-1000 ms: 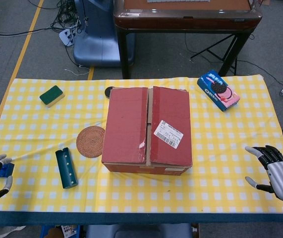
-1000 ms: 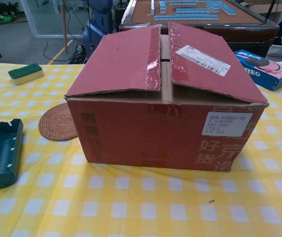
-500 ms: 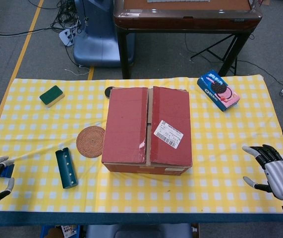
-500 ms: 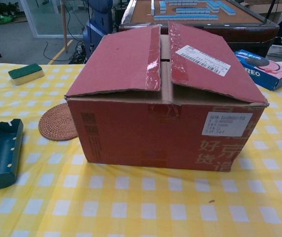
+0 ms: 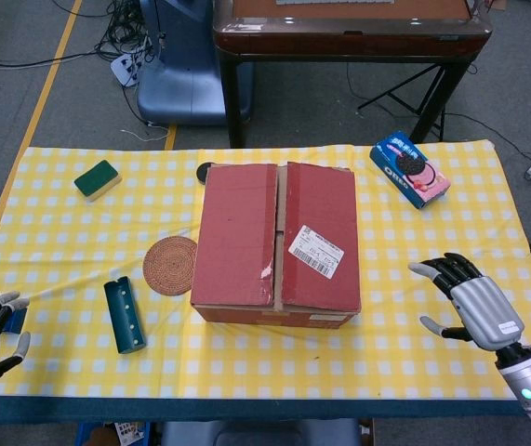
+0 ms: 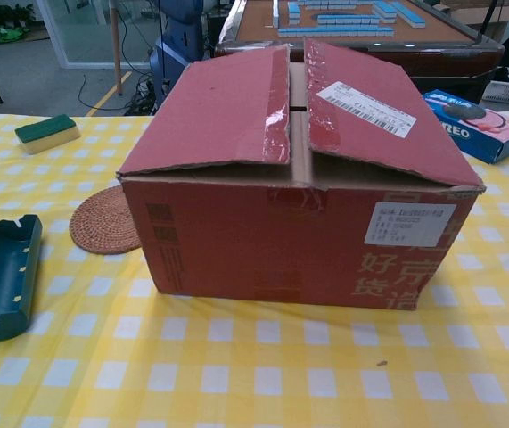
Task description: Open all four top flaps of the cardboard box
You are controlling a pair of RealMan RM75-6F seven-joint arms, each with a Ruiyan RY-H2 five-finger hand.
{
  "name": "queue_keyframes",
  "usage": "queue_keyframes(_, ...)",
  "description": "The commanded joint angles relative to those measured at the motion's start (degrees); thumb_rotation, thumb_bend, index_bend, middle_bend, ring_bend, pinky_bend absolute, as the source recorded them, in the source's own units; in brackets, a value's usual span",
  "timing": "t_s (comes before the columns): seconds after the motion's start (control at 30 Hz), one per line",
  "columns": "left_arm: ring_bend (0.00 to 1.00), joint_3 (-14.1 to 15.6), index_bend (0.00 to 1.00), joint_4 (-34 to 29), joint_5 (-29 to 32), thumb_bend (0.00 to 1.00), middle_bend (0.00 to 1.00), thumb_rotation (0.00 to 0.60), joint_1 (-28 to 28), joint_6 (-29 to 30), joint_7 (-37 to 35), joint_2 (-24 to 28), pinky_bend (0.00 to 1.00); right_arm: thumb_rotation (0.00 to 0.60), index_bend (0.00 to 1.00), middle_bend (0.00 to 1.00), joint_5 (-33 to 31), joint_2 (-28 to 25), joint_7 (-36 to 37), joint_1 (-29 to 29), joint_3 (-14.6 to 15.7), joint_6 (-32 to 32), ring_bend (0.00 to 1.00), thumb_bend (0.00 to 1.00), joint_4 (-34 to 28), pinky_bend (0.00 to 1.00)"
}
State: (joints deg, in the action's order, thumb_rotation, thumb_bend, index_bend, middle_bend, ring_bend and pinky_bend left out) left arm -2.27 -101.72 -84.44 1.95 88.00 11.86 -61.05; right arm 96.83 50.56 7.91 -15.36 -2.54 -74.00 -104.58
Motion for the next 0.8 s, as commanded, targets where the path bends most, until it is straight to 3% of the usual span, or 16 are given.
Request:
queue_keyframes(0.03, 0.13, 0.1, 0.35, 0.0, -0.1, 0.43, 0.22, 0.600, -0.1, 0.1, -0.2, 0.1, 0.00, 0.600, 0.18, 0.22, 0.5, -2.9, -0.6, -6.5, -2.8, 7.1, 0.17, 0.32, -4.9, 0.12)
queue_keyframes(0.37, 0.13, 0.4, 0.35, 0.0, -0.5, 0.43, 0.22, 0.600, -0.6, 0.7, -0.8, 0.4, 0.00, 0.600, 0.18, 0.24, -4.1, -0.8, -2.3, -20.1, -9.9, 19.6, 0.17, 0.69, -8.7, 0.12)
queue_keyframes(0.53, 0.13, 0.5, 0.36, 0.2, -0.6, 0.43, 0.22, 0.600, -0.7, 0.7, -0.9, 0.4, 0.00, 0.600, 0.21, 0.28, -7.1, 3.5, -6.7, -26.1, -12.4, 24.5, 0.17, 0.96, -7.1, 0.12)
queue_keyframes(0.8, 0.13, 0.6, 0.36, 0.9, -0.8, 0.43, 0.22, 0.600, -0.7, 0.4, -1.5, 0.3, 0.00, 0.600, 0.28, 0.33, -13.4, 8.1, -12.1, -32.4, -13.4, 30.8, 0.17, 1.00, -4.9, 0.12)
